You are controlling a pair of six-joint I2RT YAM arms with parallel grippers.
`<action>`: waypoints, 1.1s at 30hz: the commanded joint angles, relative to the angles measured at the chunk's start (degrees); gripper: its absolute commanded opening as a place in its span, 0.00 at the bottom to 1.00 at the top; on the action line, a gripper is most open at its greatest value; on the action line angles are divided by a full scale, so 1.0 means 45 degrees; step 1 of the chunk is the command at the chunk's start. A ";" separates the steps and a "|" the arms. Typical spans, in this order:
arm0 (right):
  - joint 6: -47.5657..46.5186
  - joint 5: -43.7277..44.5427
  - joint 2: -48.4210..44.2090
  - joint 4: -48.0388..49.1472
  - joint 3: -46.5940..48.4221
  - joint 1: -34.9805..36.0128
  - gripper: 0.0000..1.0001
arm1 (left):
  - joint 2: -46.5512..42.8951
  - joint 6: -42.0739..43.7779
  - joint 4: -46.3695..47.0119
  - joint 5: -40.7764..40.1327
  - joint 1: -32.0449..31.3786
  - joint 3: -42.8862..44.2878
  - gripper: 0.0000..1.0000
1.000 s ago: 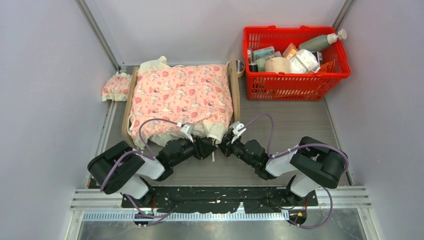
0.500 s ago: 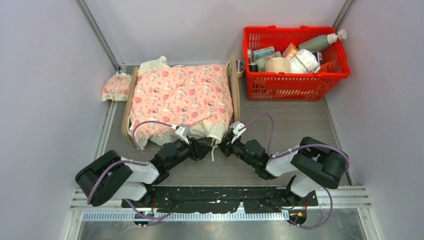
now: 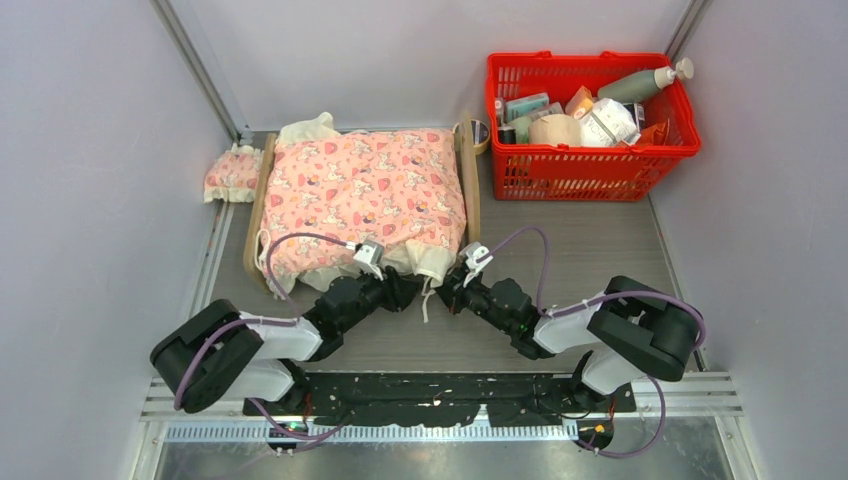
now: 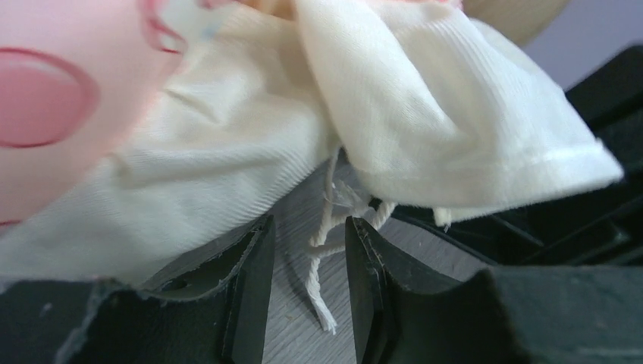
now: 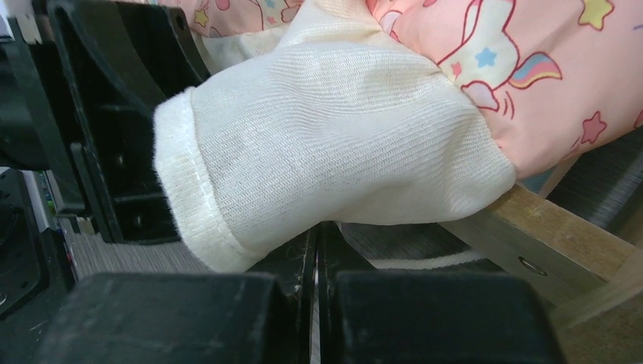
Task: Set up the pet bed
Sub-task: Tie the ropes to the bed frame.
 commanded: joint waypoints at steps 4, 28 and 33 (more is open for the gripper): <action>-0.0796 -0.1044 -0.0782 0.0346 0.0168 -0.0106 0.05 | 0.0656 0.3386 0.1934 0.2834 0.0214 0.0037 0.41; -0.1157 -0.3474 -0.0250 0.1273 -0.0023 -0.0850 0.05 | 0.0089 0.9266 -0.1074 0.6128 0.1466 0.1124 0.40; -0.0867 -0.2732 -0.0801 0.0620 -0.0228 -0.0867 0.05 | -0.1287 0.9527 -0.2330 0.5958 0.1463 0.0775 0.40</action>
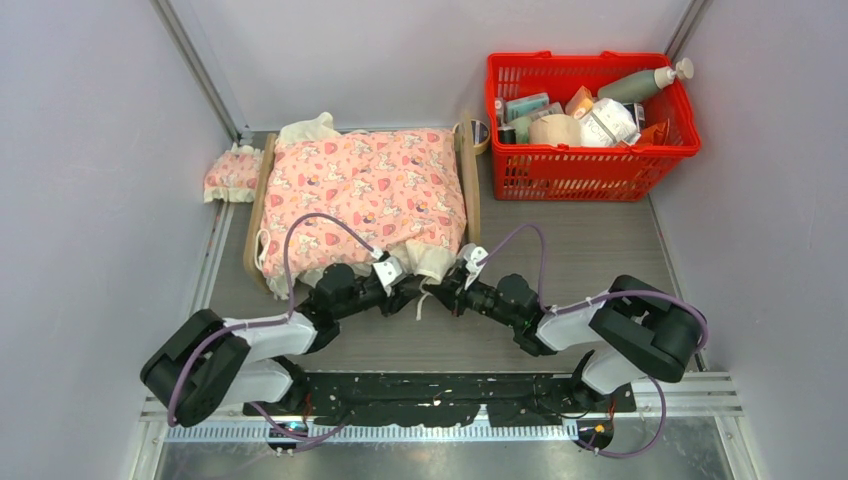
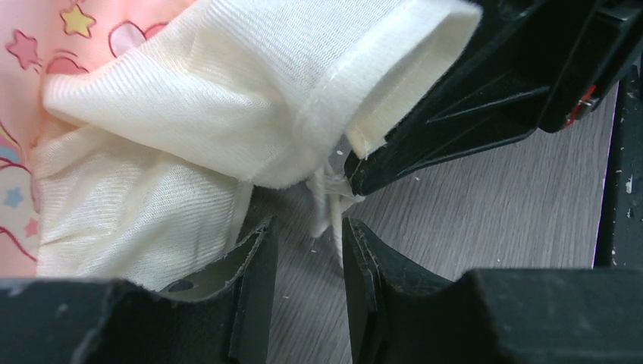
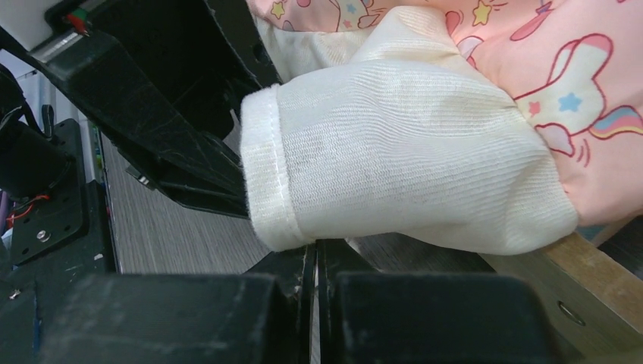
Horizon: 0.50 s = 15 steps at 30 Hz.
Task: Set up the pet bed
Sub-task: Tie the ropes to the bed frame.
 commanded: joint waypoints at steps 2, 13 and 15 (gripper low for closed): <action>0.0015 0.1086 -0.0969 -0.0439 -0.0192 -0.0051 0.05 | -0.1659 0.0407 -0.1882 -0.0239 0.0040 0.0153 0.41; -0.0083 0.3036 -0.0813 -0.2219 0.0470 -0.0037 0.05 | -0.0599 -0.0784 -0.1021 -0.0118 0.0026 0.0766 0.45; -0.0041 0.3739 -0.0764 -0.2566 0.0540 -0.0043 0.05 | -0.0260 -0.0784 -0.0823 -0.0019 0.0019 0.1013 0.45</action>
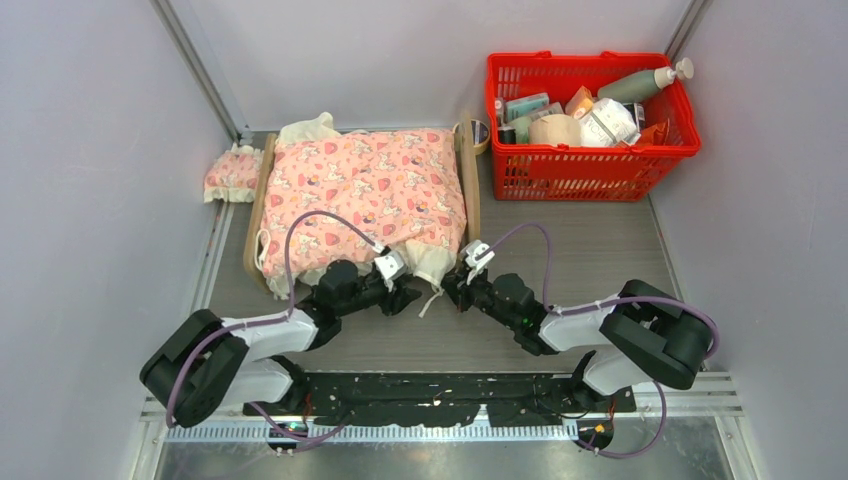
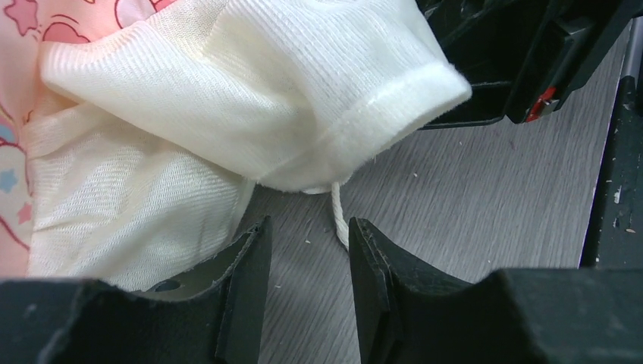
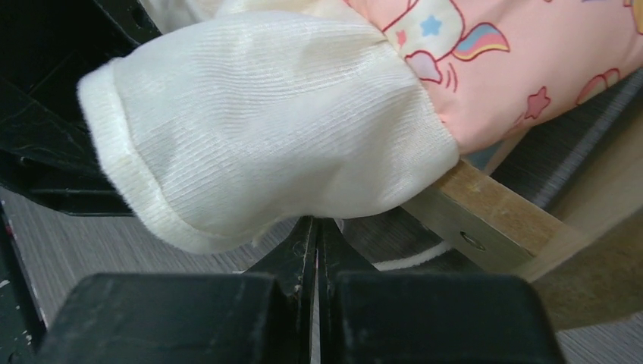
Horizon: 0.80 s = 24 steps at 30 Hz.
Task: Set up the pet bed
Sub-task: Tie the ropes to the bed frame.
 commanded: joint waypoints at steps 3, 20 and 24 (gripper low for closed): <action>0.0070 0.1815 0.0069 -0.0962 0.0667 -0.0041 0.05 | 0.1215 -0.0178 0.1067 0.0282 -0.0032 0.1173 0.45; 0.0213 0.1772 0.1847 0.0236 0.1029 -0.0031 0.05 | 0.4273 -0.0532 0.4018 -0.3127 -0.1346 0.1841 0.49; 0.0347 0.1624 0.1963 0.0517 0.1022 -0.0024 0.05 | 0.4785 -0.0555 0.4150 -0.3039 -0.1365 0.2154 0.49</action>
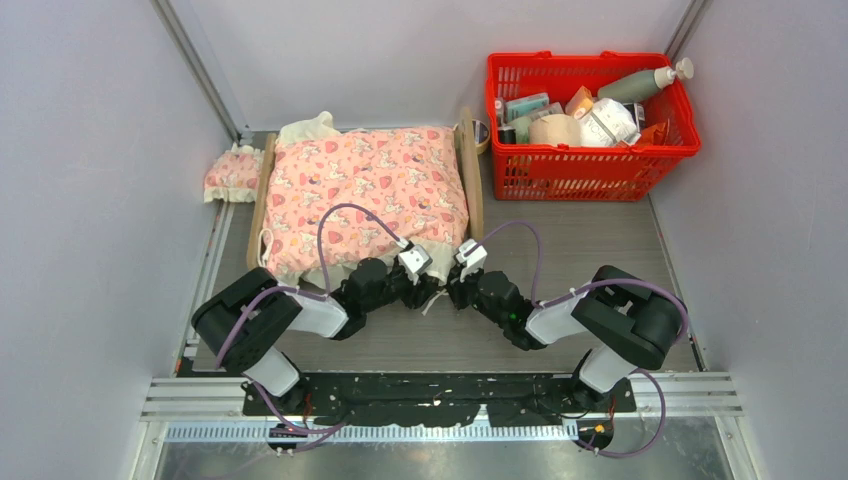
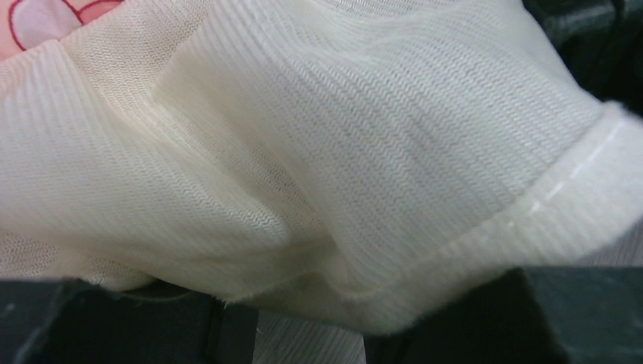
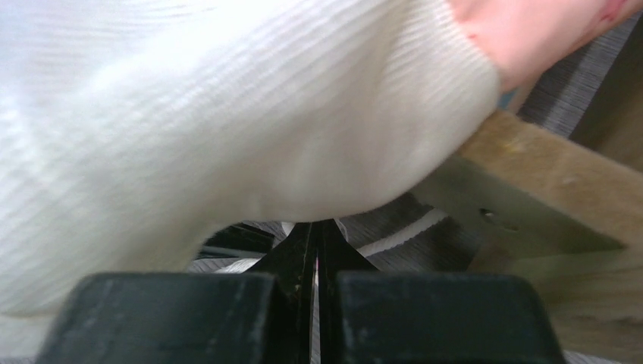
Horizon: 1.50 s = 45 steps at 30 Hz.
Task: Set up the pet bed
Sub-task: Tie the ropes to the bed frame.
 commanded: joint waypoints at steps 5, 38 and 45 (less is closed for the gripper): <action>0.0327 0.0228 0.0011 0.1298 0.0258 -0.0026 0.05 | 0.0759 -0.0360 0.2279 -0.0167 0.0057 0.0512 0.27; 0.0250 -0.4138 0.3600 0.8171 -0.0080 -0.0083 0.05 | -0.1972 -0.1182 0.1260 0.2106 -0.0101 -0.1046 0.40; 0.0025 -0.4823 0.4002 0.8497 0.0057 -0.0110 0.05 | -0.5597 -0.0297 -0.4336 0.1521 0.0115 -0.1242 0.42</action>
